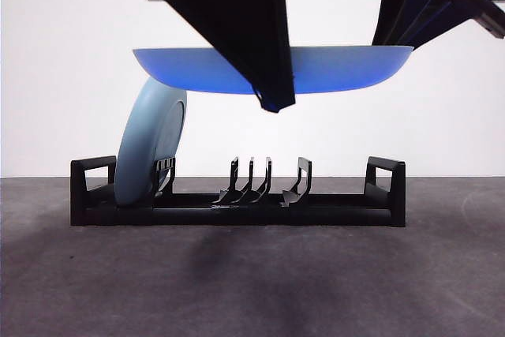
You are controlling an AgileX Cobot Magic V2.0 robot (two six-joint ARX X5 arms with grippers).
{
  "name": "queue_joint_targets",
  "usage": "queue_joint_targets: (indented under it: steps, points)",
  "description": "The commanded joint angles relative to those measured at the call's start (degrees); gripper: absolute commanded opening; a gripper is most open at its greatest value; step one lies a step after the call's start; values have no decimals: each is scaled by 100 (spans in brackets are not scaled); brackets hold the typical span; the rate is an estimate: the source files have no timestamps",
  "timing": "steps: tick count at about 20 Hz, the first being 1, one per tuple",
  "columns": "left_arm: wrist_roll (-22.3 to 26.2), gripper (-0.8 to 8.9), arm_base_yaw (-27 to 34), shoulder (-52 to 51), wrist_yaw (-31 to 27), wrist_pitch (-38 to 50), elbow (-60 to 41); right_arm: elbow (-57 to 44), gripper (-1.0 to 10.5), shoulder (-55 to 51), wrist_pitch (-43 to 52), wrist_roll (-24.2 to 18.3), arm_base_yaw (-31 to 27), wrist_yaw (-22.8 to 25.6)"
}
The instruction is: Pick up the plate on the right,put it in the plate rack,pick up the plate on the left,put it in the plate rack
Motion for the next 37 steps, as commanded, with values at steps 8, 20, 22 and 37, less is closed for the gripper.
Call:
queue_joint_targets:
  steps: [8, 20, 22, 37]
  points:
    - [35, -8, -17, 35, 83, 22, -7, -33, 12, -400, -111, -55, 0, -59]
    - [-664, -8, 31, 35, 81, 1344, -7, -33, 346, -2090, 1172, -151, -586, 1032]
    - [-822, -9, 249, 35, 136, 1661, -7, -31, 344, -2481, 1379, -155, -649, 1635]
    - [-3077, -9, 2649, 37, 3563, 4487, -7, -33, 343, -3276, 1528, -195, -684, 2551]
